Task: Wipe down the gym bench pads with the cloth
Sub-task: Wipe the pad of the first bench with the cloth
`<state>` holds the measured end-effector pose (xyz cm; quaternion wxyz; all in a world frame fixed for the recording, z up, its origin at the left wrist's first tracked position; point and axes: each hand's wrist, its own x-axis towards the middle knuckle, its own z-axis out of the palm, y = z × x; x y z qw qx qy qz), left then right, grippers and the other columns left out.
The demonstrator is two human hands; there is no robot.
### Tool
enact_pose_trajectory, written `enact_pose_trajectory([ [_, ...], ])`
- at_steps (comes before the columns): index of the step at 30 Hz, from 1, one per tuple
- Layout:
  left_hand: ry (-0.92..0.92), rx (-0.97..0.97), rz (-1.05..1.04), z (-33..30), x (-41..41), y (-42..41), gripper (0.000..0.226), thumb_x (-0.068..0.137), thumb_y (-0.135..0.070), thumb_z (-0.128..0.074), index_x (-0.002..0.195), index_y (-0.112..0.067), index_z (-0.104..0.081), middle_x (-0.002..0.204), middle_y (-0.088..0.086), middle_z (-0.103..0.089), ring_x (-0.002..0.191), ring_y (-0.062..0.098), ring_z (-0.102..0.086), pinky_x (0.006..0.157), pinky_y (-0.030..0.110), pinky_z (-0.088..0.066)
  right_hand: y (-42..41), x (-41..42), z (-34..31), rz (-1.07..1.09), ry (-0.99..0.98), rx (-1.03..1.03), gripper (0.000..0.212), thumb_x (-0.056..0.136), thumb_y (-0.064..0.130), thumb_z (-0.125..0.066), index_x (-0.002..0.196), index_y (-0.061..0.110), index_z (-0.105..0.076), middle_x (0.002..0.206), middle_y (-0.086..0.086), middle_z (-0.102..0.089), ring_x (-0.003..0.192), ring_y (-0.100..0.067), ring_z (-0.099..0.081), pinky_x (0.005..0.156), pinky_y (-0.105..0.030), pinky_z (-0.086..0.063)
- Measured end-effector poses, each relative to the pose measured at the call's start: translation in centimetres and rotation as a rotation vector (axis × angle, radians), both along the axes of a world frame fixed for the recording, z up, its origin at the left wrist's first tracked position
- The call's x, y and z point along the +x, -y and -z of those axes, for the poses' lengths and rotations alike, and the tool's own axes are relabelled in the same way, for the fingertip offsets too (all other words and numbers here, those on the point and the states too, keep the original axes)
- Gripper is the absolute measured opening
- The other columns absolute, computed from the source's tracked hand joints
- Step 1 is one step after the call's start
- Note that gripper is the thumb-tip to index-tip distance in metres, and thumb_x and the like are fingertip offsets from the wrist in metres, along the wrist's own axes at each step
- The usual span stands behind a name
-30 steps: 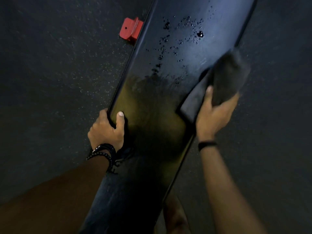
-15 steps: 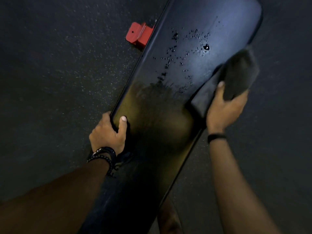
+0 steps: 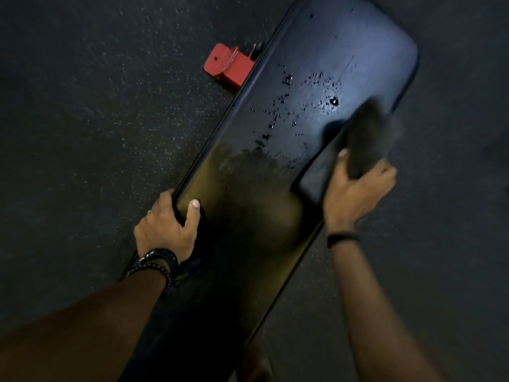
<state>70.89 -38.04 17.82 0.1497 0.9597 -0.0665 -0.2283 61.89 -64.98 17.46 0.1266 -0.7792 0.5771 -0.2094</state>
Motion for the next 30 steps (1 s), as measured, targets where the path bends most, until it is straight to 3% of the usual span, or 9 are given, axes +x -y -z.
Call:
enact_pose_trajectory([
  [3, -0.024, -0.006, -0.004, -0.3, 0.0, 0.4, 0.085, 0.081, -0.07, -0.023, 0.13, -0.006, -0.052, 0.108, 0.021, -0.068, 0.091, 0.042, -0.063, 0.074, 0.045, -0.047, -8.4, -5.1, -1.3, -0.477, -0.156, 0.055, 0.052, 0.074, 0.05, -0.061, 0.11, 0.013, -0.052, 0.113, -0.013, -0.049, 0.099, -0.034, -0.049, 0.083, -0.045, -0.039],
  [5, -0.037, 0.0, -0.009, -0.4, 0.2, 0.6, 0.085, 0.081, -0.069, -0.022, 0.13, -0.006, -0.052, 0.109, 0.02, -0.068, 0.092, 0.041, -0.064, 0.074, 0.045, -0.047, -7.6, -4.2, -1.4, -0.604, -0.199, 0.057, 0.055, 0.071, 0.055, -0.059, 0.109, 0.016, -0.051, 0.11, -0.013, -0.051, 0.097, -0.033, -0.049, 0.081, -0.044, -0.039],
  [12, -0.089, 0.036, -0.008, -0.7, 0.2, 0.8, 0.085, 0.08, -0.069, -0.022, 0.132, -0.009, -0.051, 0.115, 0.016, -0.067, 0.099, 0.037, -0.064, 0.08, 0.044, -0.047, 2.0, 10.8, -0.3, -0.273, -0.278, -0.135, 0.072, 0.081, 0.076, -0.046, 0.113, 0.014, -0.061, 0.111, -0.016, -0.059, 0.103, -0.031, -0.053, 0.08, -0.04, -0.031],
  [16, -0.12, 0.038, -0.011, -1.0, 0.3, 0.5, 0.087, 0.078, -0.071, -0.02, 0.132, -0.009, -0.051, 0.117, 0.015, -0.067, 0.1, 0.036, -0.063, 0.082, 0.043, -0.047, -6.0, 3.8, -0.9, -0.838, -0.206, -0.059, 0.047, 0.079, 0.057, -0.069, 0.098, 0.016, -0.057, 0.098, -0.013, -0.057, 0.088, -0.027, -0.046, 0.073, -0.039, -0.029],
  [19, -0.135, 0.033, -0.021, -1.0, 0.5, 0.4, 0.086, 0.078, -0.071, -0.021, 0.132, -0.01, -0.051, 0.115, 0.014, -0.067, 0.099, 0.036, -0.064, 0.081, 0.043, -0.047, -5.2, 2.4, -1.3, -1.178, -0.275, -0.053, 0.046, 0.078, 0.055, -0.066, 0.103, 0.019, -0.054, 0.097, -0.012, -0.059, 0.086, -0.026, -0.044, 0.07, -0.038, -0.03],
  [21, -0.134, 0.038, -0.004, -1.0, 0.7, 0.5, 0.087, 0.078, -0.072, -0.019, 0.133, -0.011, -0.05, 0.116, 0.012, -0.066, 0.1, 0.033, -0.064, 0.082, 0.042, -0.047, -1.6, 6.6, -0.6, -0.975, -0.275, -0.176, 0.049, 0.079, 0.057, -0.057, 0.104, 0.015, -0.054, 0.098, -0.017, -0.059, 0.09, -0.03, -0.047, 0.072, -0.04, -0.032],
  [24, -0.145, 0.044, 0.013, -0.9, 0.7, 0.5, 0.089, 0.078, -0.072, -0.017, 0.135, -0.011, -0.048, 0.119, 0.012, -0.066, 0.1, 0.033, -0.064, 0.082, 0.04, -0.047, 3.2, 14.5, -0.1, -0.35, -0.251, -0.158, 0.067, 0.082, 0.069, -0.048, 0.114, 0.011, -0.062, 0.111, -0.018, -0.06, 0.104, -0.034, -0.054, 0.084, -0.043, -0.033],
  [26, -0.151, 0.043, 0.018, -0.8, 0.7, 0.3, 0.089, 0.079, -0.072, -0.017, 0.135, -0.011, -0.049, 0.118, 0.012, -0.066, 0.099, 0.032, -0.064, 0.081, 0.04, -0.047, 1.2, 15.3, -0.1, -0.295, -0.202, -0.112, 0.065, 0.082, 0.067, -0.053, 0.112, 0.01, -0.064, 0.11, -0.017, -0.061, 0.104, -0.034, -0.055, 0.085, -0.044, -0.035],
  [30, -0.169, 0.048, 0.002, -1.0, 0.9, 0.1, 0.087, 0.078, -0.072, -0.018, 0.128, -0.01, -0.052, 0.111, 0.01, -0.066, 0.095, 0.031, -0.064, 0.077, 0.038, -0.045, -8.3, 7.2, -0.8, -1.022, -0.166, -0.074, 0.042, 0.077, 0.049, -0.069, 0.098, 0.014, -0.058, 0.095, -0.014, -0.06, 0.087, -0.028, -0.048, 0.071, -0.041, -0.033],
])
